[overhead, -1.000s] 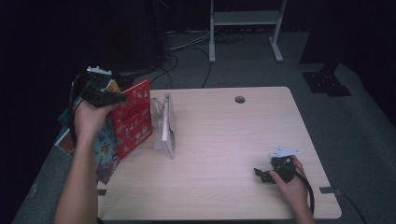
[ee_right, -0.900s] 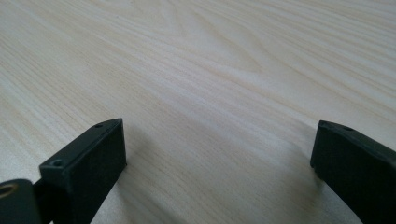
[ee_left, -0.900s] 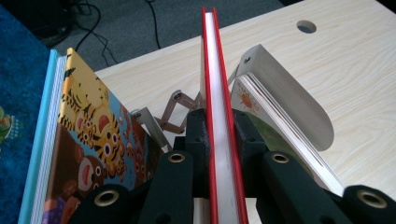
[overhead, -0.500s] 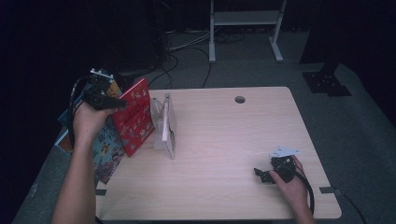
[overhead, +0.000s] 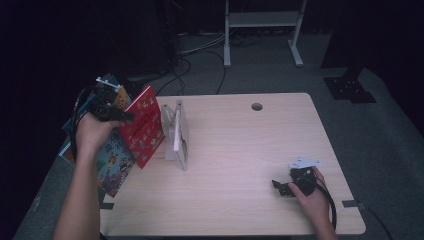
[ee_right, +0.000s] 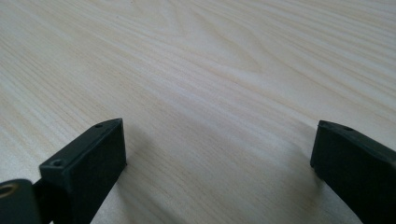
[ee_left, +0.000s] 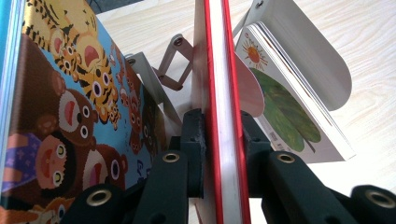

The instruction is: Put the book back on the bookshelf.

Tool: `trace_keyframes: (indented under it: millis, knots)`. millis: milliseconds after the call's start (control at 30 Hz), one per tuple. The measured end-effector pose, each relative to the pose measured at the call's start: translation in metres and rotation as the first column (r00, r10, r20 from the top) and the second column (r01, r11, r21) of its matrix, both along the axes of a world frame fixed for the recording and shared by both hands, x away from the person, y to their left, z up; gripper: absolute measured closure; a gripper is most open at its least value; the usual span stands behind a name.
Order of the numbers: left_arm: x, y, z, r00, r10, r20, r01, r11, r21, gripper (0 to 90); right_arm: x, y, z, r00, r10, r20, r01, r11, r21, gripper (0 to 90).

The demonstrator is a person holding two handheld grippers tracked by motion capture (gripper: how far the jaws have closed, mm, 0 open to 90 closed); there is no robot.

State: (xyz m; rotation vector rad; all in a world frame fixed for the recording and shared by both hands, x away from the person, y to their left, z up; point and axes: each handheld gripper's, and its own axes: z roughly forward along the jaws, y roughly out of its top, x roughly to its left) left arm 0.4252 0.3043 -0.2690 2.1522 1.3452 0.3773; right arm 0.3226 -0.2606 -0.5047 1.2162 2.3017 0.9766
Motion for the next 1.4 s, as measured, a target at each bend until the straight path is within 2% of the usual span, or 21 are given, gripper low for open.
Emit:
trace_keyframes:
  millis: [200, 467, 600, 733, 833, 1033, 1400]
  knots:
    - [-0.002, 0.001, 0.006, 0.9999, -0.007, 0.010, 0.007, 1.0000, 0.002, 72.4, 0.000, 0.000, 0.000, 1.0000, 0.000, 0.000, 0.000, 1.000, -0.001, 2.7]
    - [-0.011, 0.004, 0.033, 0.9987, -0.014, 0.048, 0.014, 0.9998, 0.012, 72.7, 0.000, 0.000, 0.000, 1.0000, 0.000, -0.001, 0.000, 1.000, 0.001, 2.7]
    - [-0.019, 0.002, 0.051, 0.9965, -0.027, 0.079, 0.026, 0.9996, 0.014, 78.3, 0.000, 0.000, 0.000, 1.0000, -0.001, -0.001, 0.001, 1.000, 0.003, 2.7]
    - [-0.025, -0.004, 0.056, 0.9952, -0.071, 0.068, 0.070, 0.9975, 0.009, 88.6, 0.000, 0.000, 0.000, 1.0000, -0.001, -0.002, 0.001, 1.000, 0.001, 2.7]
    - [-0.028, -0.010, 0.056, 0.9928, -0.101, 0.065, 0.100, 0.9949, 0.012, 89.9, 0.000, 0.000, 0.000, 1.0000, -0.001, -0.002, 0.001, 1.000, 0.001, 2.7]
    - [-0.036, -0.027, 0.053, 0.9825, -0.177, 0.057, 0.179, 0.9838, -0.017, 89.9, 0.000, 0.000, 0.000, 1.0000, -0.001, -0.002, 0.001, 1.000, 0.001, 2.7]
    - [-0.049, -0.063, 0.040, 0.9582, -0.282, 0.045, 0.283, 0.9589, -0.017, 89.9, 0.000, 0.000, 0.000, 1.0000, 0.000, -0.001, 0.000, 1.000, 0.000, 2.7]
